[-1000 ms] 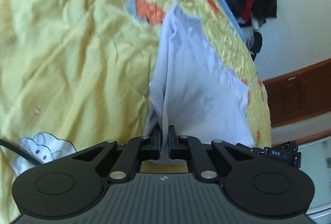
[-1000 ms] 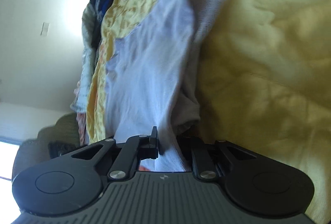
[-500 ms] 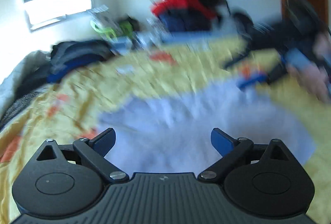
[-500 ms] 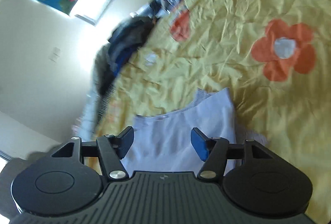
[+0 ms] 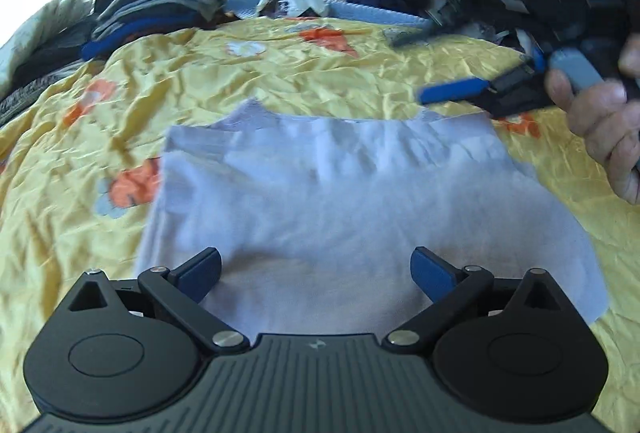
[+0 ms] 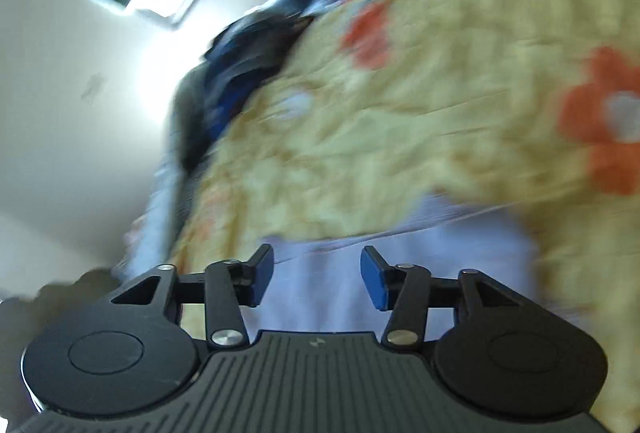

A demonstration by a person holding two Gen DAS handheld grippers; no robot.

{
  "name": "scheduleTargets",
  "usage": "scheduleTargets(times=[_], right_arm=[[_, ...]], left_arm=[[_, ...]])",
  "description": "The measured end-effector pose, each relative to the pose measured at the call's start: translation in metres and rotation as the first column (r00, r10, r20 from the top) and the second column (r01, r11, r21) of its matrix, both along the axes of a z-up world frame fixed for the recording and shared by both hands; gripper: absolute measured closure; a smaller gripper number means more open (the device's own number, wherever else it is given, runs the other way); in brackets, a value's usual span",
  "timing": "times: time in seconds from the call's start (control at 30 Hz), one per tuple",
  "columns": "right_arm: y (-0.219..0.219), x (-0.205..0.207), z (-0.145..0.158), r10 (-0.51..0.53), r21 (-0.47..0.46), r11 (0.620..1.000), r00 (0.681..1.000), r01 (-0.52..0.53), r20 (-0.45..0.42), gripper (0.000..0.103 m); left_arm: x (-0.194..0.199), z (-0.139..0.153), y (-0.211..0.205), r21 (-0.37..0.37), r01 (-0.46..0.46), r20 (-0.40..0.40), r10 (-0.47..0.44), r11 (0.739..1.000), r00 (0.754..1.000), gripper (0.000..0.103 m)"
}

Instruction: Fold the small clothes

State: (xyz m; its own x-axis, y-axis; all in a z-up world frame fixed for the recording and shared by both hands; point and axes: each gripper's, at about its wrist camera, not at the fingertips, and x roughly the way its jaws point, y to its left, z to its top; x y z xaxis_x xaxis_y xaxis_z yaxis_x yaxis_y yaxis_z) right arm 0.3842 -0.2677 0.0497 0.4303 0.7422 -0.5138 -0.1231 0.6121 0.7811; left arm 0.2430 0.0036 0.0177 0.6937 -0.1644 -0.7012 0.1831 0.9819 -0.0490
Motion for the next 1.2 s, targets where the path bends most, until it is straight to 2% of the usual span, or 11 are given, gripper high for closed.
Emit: scheduleTargets(times=[0.1, 0.27, 0.33, 0.5, 0.63, 0.73, 0.8, 0.97, 1.03, 1.1, 1.2], right_arm=[[0.060, 0.016, 0.003, 0.143, 0.036, 0.989, 0.989, -0.143, -0.023, 0.035], [0.142, 0.044, -0.033, 0.240, -0.106, 0.960, 0.955, -0.260, -0.173, 0.036], [0.153, 0.042, -0.037, 0.248, -0.153, 0.952, 0.961, -0.265, -0.121, 0.040], [0.153, 0.039, -0.032, 0.214, -0.175, 0.957, 0.970, -0.232, -0.115, 0.040], [0.121, 0.008, -0.008, 0.215, -0.124, 0.968, 0.976, -0.219, -0.043, 0.039], [0.075, -0.041, 0.014, 0.215, -0.179, 0.964, 0.974, -0.198, 0.077, 0.030], [0.038, -0.072, 0.018, 0.167, -0.176, 0.973, 0.982, -0.149, 0.089, 0.027], [-0.017, -0.126, -0.008, 0.039, -0.185, 0.982, 0.998, -0.030, 0.045, 0.026], [-0.025, -0.135, -0.024, 0.009, -0.184, 0.983, 0.999, -0.002, 0.036, 0.030], [-0.033, -0.144, -0.037, -0.025, -0.144, 0.989, 0.997, 0.036, 0.073, 0.038], [-0.029, -0.147, -0.038, -0.035, -0.159, 0.986, 0.995, 0.049, 0.093, 0.039]], left_arm=[[0.002, -0.007, 0.002, 0.022, -0.007, -0.033, 0.008, 1.000, 0.999, 0.001], [0.001, -0.013, 0.000, 0.029, -0.008, -0.032, 0.009, 1.000, 0.999, 0.001], [0.001, -0.014, 0.000, 0.023, -0.012, -0.031, 0.013, 1.000, 0.999, 0.001], [-0.002, -0.016, 0.000, 0.020, -0.001, -0.005, 0.001, 1.000, 1.000, 0.000], [-0.022, -0.001, 0.010, -0.035, -0.045, 0.030, 0.046, 0.998, 0.999, 0.001], [-0.043, 0.008, 0.014, -0.074, -0.030, 0.073, 0.036, 0.997, 0.997, 0.001], [-0.051, 0.009, 0.011, -0.103, 0.001, 0.082, 0.008, 0.995, 0.997, 0.001], [-0.044, -0.010, -0.010, -0.032, 0.044, 0.034, -0.043, 0.999, 0.998, 0.000], [-0.041, -0.020, -0.010, -0.014, 0.044, 0.054, -0.043, 0.999, 0.998, 0.000], [-0.039, -0.022, -0.009, -0.013, 0.049, 0.062, -0.048, 0.999, 0.997, 0.000], [-0.038, -0.018, -0.009, -0.007, 0.040, 0.047, -0.040, 0.999, 0.998, 0.000]])
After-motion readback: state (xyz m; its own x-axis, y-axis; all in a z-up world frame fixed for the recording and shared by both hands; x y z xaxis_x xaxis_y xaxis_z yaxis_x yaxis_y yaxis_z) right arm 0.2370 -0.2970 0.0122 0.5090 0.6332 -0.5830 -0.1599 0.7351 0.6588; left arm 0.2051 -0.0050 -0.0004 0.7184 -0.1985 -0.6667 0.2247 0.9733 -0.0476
